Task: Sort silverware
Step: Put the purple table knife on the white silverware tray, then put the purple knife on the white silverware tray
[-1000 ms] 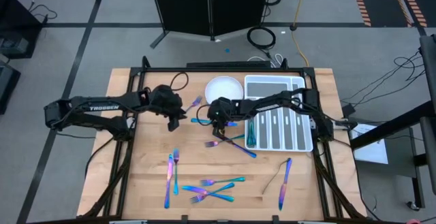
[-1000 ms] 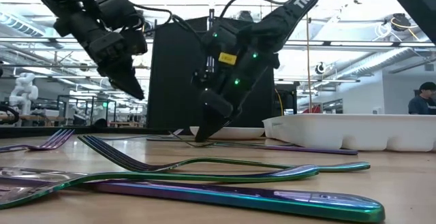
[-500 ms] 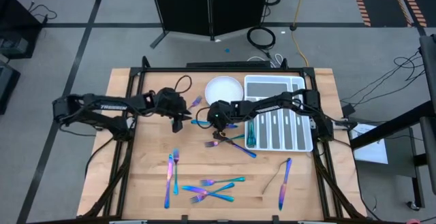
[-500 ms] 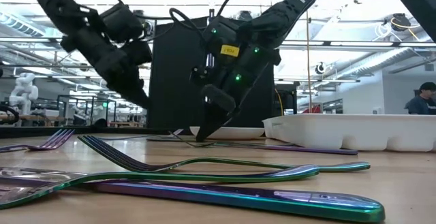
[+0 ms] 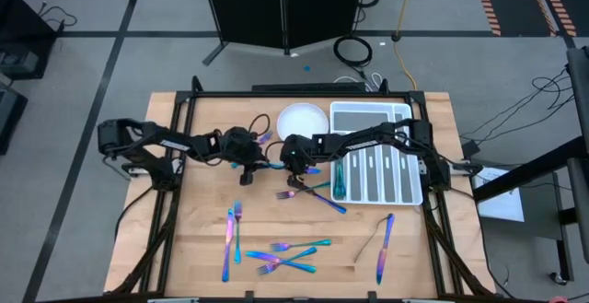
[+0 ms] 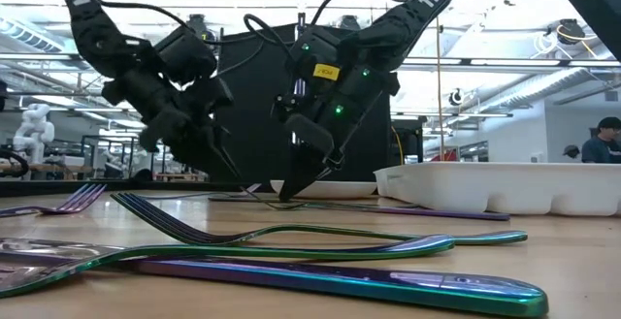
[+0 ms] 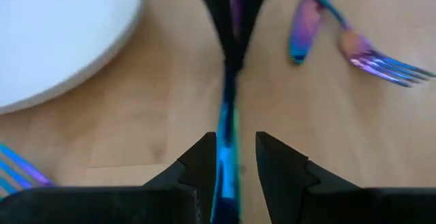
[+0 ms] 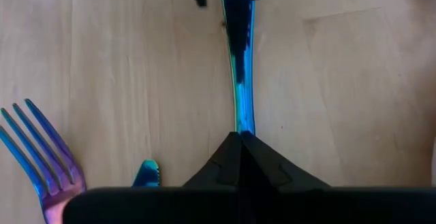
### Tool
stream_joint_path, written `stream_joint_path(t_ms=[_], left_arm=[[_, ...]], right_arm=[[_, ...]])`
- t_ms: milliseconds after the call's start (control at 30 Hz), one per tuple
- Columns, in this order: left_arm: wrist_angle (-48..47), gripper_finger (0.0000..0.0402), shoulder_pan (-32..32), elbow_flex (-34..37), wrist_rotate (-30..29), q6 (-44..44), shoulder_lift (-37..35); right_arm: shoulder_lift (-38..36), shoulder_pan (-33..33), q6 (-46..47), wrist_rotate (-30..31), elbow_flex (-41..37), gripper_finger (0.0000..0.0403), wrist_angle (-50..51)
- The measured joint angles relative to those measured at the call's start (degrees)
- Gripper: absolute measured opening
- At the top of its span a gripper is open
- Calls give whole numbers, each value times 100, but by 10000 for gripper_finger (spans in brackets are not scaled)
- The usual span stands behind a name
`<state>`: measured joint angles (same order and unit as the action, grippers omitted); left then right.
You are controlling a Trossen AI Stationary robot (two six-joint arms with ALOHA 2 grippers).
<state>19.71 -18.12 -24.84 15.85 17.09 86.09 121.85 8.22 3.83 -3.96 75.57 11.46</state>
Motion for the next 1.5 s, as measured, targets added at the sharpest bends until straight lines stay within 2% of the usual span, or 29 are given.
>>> stream_joint_path(t_ms=[100,267,467,833,1033,1367,1500], left_arm=[[258,105,4,0,-253,-21,100],[485,105,2,0,-264,-23,102],[350,105,2,0,-262,-25,102],[112,105,2,0,-262,-41,102],[68,105,26,0,-259,-615,100],[12,104,28,0,-260,-629,68],[-65,89,26,-2,-260,-629,-55]], right_arm=[[-94,-3,0,13,-8,0,-23],[-352,-1,2,60,-41,0,116],[-654,32,136,58,-31,0,57],[-682,30,464,-223,-27,0,117],[-731,6,869,-239,-11,0,145],[-810,-276,1198,-189,-11,0,408],[-1053,-268,1205,-149,-112,0,322]])
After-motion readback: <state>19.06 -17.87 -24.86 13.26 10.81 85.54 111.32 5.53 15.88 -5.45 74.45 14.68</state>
